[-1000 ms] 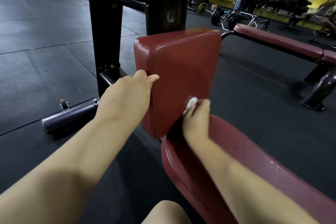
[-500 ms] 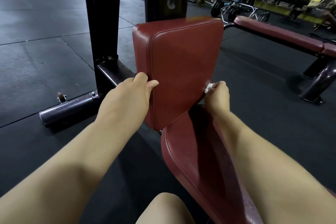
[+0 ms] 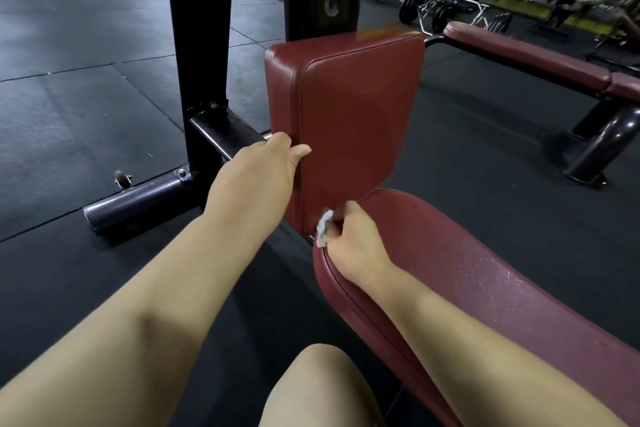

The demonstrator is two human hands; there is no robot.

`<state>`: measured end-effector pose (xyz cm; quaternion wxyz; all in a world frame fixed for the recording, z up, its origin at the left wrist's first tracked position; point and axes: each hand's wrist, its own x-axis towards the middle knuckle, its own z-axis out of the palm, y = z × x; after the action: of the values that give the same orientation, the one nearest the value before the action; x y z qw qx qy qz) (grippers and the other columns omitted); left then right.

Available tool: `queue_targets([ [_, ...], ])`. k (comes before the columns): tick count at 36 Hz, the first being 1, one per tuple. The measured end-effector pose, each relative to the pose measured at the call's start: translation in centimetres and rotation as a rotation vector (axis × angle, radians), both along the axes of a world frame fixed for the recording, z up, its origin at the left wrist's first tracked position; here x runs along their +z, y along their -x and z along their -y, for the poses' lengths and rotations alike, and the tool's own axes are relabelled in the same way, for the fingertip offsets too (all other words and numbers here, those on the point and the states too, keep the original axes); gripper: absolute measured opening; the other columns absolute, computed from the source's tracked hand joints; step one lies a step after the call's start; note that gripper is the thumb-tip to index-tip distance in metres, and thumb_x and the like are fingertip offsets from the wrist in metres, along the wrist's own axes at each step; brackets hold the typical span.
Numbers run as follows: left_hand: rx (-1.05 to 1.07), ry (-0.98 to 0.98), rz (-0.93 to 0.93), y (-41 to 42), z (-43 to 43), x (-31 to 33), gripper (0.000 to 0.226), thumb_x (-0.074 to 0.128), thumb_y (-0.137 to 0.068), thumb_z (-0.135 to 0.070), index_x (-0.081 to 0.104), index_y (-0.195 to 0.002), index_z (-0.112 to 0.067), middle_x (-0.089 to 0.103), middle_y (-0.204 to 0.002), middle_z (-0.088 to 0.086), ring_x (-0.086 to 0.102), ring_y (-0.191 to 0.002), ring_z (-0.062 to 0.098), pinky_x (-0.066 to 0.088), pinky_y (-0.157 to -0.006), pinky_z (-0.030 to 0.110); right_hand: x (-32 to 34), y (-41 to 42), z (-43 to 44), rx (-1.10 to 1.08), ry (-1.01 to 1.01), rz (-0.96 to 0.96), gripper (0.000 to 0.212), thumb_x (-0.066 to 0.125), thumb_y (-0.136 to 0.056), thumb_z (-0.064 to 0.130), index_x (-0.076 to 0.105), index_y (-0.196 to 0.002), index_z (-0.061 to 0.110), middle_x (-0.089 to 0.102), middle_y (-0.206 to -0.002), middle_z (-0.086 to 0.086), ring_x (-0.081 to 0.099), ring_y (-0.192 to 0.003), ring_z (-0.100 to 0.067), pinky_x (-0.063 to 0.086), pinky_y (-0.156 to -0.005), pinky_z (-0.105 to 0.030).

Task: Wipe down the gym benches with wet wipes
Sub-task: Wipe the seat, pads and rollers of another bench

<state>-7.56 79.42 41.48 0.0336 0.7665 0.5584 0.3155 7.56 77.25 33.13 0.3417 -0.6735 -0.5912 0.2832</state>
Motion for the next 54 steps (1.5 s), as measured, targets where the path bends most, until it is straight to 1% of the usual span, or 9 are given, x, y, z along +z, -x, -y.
queue_targets([
  [3,-0.028,0.03,0.018,0.5,0.2,0.1,0.039,0.035,-0.096,-0.046,0.042,-0.079,-0.011,0.045,-0.059,-0.001,0.041,-0.051,0.015,0.029,-0.046,0.028,1.4,0.1,0.9,0.058,0.017,0.058,0.01,0.045,-0.091,0.011,0.052,-0.085,0.012,0.068,-0.074,0.001,0.064,-0.072,-0.01,0.05,-0.07,-0.023],
  [7,-0.021,0.21,0.0,2.0,0.6,0.4,0.032,0.046,-0.094,-0.045,0.058,-0.087,-0.017,0.062,-0.079,0.001,0.057,-0.073,0.022,0.048,-0.064,0.035,3.9,-1.0,1.3,0.144,0.11,0.114,0.011,0.045,-0.087,0.01,0.055,-0.082,0.009,0.069,-0.066,0.001,0.064,-0.066,-0.013,0.051,-0.071,-0.029],
  [14,0.024,0.324,-0.169,5.2,-0.3,1.8,0.028,0.048,-0.091,-0.047,0.055,-0.078,-0.023,0.057,-0.076,-0.006,0.055,-0.072,0.017,0.038,-0.056,0.028,8.9,-2.9,-0.9,0.16,0.259,0.485,0.003,0.051,-0.089,0.025,0.051,-0.087,0.024,0.065,-0.08,0.001,0.063,-0.076,-0.022,0.05,-0.069,-0.03],
  [22,-0.044,0.429,-0.301,6.7,-1.5,8.2,0.024,0.049,-0.092,-0.045,0.056,-0.084,-0.024,0.058,-0.088,-0.008,0.057,-0.076,0.017,0.037,-0.055,0.027,16.2,-1.3,-2.9,0.215,0.418,0.707,0.007,0.054,-0.088,0.023,0.06,-0.088,0.026,0.061,-0.086,-0.001,0.053,-0.072,-0.02,0.042,-0.064,-0.025],
  [28,-0.088,0.574,-0.398,7.9,-1.1,14.1,0.023,0.05,-0.091,-0.046,0.054,-0.086,-0.025,0.057,-0.095,-0.006,0.058,-0.088,0.019,0.041,-0.066,0.03,23.8,0.1,-1.6,0.281,0.478,0.618,0.01,0.056,-0.083,0.017,0.058,-0.078,0.026,0.064,-0.095,0.002,0.058,-0.08,-0.018,0.049,-0.067,-0.028],
  [30,-0.101,0.626,-0.41,8.5,-0.4,16.1,0.024,0.05,-0.091,-0.048,0.053,-0.085,-0.025,0.056,-0.095,-0.007,0.057,-0.087,0.017,0.043,-0.069,0.03,26.1,0.4,-1.3,0.296,0.514,0.635,0.005,0.058,-0.084,0.021,0.062,-0.084,0.023,0.063,-0.097,0.002,0.059,-0.081,-0.018,0.051,-0.069,-0.029],
  [34,-0.093,0.683,-0.427,10.4,1.2,20.4,0.025,0.049,-0.091,-0.047,0.053,-0.085,-0.023,0.055,-0.093,-0.006,0.057,-0.083,0.018,0.042,-0.066,0.029,31.0,1.3,-0.8,0.332,0.588,0.711,0.022,0.056,-0.09,0.028,0.063,-0.105,0.014,0.065,-0.103,-0.004,0.063,-0.089,-0.024,0.055,-0.078,-0.036],
  [41,-0.063,0.805,-0.442,14.4,2.3,29.0,0.024,0.046,-0.093,-0.047,0.053,-0.089,-0.024,0.054,-0.093,-0.007,0.055,-0.081,0.016,0.044,-0.065,0.029,40.3,4.0,-0.1,0.371,0.606,0.715,0.021,0.055,-0.092,0.027,0.063,-0.109,0.019,0.06,-0.109,0.0,0.059,-0.097,-0.023,0.052,-0.082,-0.036],
  [54,0.054,0.804,-0.303,20.0,1.5,35.9,0.025,0.047,-0.093,-0.045,0.057,-0.091,-0.022,0.058,-0.092,-0.005,0.057,-0.074,0.015,0.046,-0.064,0.028,45.8,10.5,-1.6,0.241,0.258,0.5,0.016,0.049,-0.092,0.013,0.064,-0.098,0.017,0.054,-0.099,0.001,0.055,-0.092,-0.019,0.043,-0.075,-0.029],
])
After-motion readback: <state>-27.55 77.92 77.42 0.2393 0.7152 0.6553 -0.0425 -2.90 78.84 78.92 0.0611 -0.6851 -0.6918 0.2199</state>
